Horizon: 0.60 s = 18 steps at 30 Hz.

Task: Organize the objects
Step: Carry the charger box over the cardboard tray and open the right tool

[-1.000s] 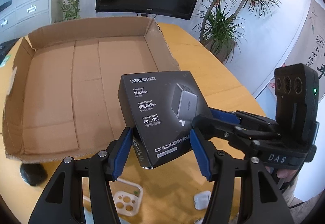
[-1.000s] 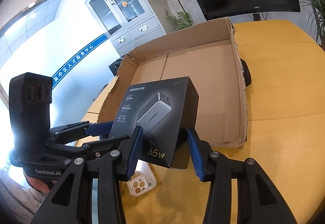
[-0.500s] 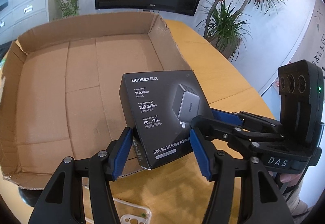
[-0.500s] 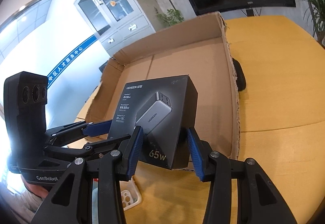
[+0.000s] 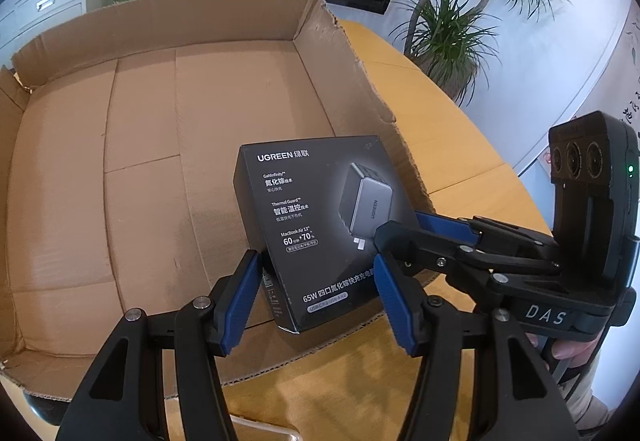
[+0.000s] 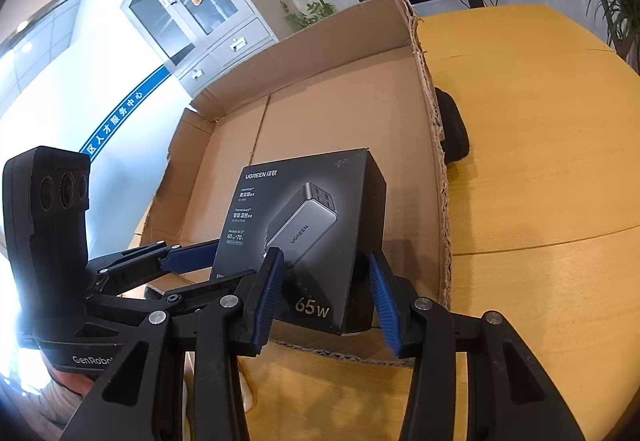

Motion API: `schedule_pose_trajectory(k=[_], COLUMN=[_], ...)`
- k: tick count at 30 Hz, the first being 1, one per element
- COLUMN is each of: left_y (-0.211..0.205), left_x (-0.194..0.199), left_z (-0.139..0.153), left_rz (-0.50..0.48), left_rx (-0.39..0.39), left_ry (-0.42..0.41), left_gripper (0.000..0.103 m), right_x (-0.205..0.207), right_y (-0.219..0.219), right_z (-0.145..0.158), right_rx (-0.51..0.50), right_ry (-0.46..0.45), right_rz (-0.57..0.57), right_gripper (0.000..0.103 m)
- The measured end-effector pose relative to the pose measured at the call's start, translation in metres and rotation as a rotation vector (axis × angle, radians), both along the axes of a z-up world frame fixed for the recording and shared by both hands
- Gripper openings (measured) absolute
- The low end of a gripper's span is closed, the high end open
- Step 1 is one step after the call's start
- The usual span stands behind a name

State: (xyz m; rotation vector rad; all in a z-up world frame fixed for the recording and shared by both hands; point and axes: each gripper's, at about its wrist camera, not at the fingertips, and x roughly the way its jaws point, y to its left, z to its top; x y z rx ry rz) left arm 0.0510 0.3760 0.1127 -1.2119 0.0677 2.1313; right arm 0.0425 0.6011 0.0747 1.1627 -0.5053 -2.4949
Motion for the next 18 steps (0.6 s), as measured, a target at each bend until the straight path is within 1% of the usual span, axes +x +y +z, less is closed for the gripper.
schedule_pose_trajectory(k=[6,13,18], left_y=[0.001,-0.001,-0.002], left_x=[-0.002,-0.005,-0.006], left_z=[-0.006,-0.015,-0.017], left_rz=[-0.002,-0.003,-0.005], left_rx=[-0.016,-0.020,-0.013], left_ry=[-0.015,-0.051,-0.066], left_gripper=[0.054,0.054,0.054], right_x=[-0.005,-0.009,-0.009], right_y=[-0.001,-0.002,-0.004], right_z=[-0.009,-0.018,-0.019], right_rx=[0.008,0.018,0.048], right_ry=[-0.021,-0.046,-0.034], right_rz=[0.004,0.001,-0.001], right_gripper=[0.043,0.043,0.042])
